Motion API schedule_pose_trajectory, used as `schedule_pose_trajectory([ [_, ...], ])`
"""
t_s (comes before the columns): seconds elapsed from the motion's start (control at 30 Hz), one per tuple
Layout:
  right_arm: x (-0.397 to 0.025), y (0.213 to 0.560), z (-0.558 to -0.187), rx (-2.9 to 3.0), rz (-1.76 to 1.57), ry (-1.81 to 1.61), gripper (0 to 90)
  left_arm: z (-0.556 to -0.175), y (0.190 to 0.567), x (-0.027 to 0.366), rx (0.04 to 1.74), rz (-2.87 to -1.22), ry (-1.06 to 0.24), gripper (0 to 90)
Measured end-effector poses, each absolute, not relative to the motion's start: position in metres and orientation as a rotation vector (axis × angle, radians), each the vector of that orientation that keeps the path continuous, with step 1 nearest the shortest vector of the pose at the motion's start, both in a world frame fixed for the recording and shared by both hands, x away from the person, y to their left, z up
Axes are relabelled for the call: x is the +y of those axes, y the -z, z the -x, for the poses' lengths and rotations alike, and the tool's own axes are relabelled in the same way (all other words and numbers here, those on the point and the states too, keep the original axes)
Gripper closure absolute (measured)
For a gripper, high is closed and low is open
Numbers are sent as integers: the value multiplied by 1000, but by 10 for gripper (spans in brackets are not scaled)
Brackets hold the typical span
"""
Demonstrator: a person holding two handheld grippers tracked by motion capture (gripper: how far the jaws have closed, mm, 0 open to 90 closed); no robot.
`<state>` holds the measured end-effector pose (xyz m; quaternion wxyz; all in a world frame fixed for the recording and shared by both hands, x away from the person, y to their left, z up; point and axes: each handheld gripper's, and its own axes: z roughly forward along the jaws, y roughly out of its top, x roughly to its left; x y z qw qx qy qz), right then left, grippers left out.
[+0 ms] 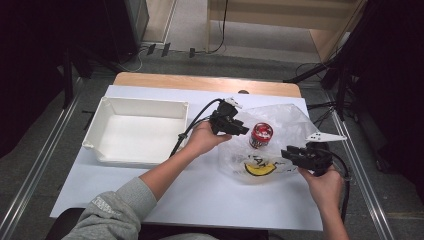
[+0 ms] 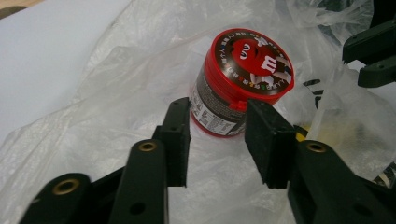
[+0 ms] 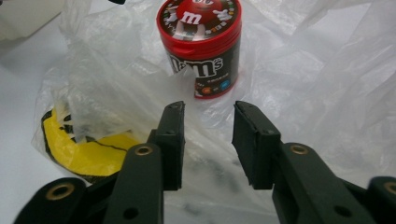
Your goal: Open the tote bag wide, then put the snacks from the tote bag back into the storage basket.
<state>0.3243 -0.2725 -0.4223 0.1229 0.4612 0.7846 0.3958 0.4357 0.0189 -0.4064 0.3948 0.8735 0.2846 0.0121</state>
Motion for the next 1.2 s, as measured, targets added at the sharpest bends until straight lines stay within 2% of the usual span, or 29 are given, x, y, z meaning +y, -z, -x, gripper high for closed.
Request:
schedule_pose_trajectory([
  [0.13,-269,425,-315,2300,-1344,-1163,618,-434,409,17,676,-2245,-35,490],
  [0.27,-267,427,-308,2300,-1349,-1164,595,-433,412,15,675,-2249,2,446],
  [0.6,-262,428,-295,2311,-1330,-1155,557,-433,412,8,622,-2237,-5,397],
  [0.9,-261,425,-285,2295,-1330,-1166,541,-438,413,8,646,-2225,12,389],
  [1.2,-258,425,-275,2297,-1325,-1166,535,-444,411,-4,641,-2250,24,345],
])
